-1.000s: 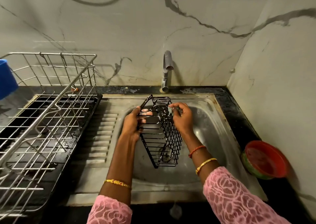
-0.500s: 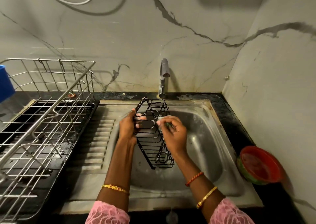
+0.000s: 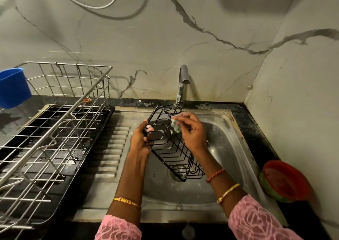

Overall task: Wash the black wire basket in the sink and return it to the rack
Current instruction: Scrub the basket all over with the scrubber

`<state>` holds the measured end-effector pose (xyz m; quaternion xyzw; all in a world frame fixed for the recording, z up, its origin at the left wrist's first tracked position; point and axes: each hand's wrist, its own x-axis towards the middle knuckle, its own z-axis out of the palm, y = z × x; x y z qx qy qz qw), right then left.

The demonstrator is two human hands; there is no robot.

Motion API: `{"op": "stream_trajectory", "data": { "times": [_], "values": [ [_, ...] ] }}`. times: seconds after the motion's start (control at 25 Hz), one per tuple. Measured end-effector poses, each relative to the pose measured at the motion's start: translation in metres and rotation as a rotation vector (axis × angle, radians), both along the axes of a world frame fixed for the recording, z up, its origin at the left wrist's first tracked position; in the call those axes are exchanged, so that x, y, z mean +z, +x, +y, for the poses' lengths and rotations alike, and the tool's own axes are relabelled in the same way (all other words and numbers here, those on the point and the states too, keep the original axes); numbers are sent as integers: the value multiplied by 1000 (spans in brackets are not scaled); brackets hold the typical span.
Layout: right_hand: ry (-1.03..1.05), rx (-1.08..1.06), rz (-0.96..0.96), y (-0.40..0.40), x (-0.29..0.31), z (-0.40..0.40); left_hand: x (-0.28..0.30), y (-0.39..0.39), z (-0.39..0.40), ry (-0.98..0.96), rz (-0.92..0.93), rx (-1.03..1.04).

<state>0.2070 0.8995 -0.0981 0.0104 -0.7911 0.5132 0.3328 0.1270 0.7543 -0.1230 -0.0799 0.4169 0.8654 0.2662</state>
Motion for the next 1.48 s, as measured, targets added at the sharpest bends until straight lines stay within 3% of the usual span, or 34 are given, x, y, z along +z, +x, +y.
{"op": "stream_trajectory", "data": {
  "times": [0.2,0.36,0.52,0.64,0.88,1.08,1.28,1.48],
  "values": [
    [-137,-157,-116,-39,27,31,4,2,-2,77,14,-60],
    [48,-116,-46,-21,26,12,-4,-3,0,83,23,-63],
    [208,59,133,32,-6,-30,-5,-2,-1,35,34,3],
    [297,147,165,29,-6,-19,2,3,-3,80,14,-3],
    [158,-96,70,-34,29,30,-2,4,-7,103,29,-97],
    [153,-195,-34,-16,13,10,-7,5,-3,65,-19,-37],
    [371,12,128,45,-29,-40,-18,2,1,32,-33,41],
    [419,36,148,26,-10,-19,-12,4,-1,25,-38,24]
  ]
}}
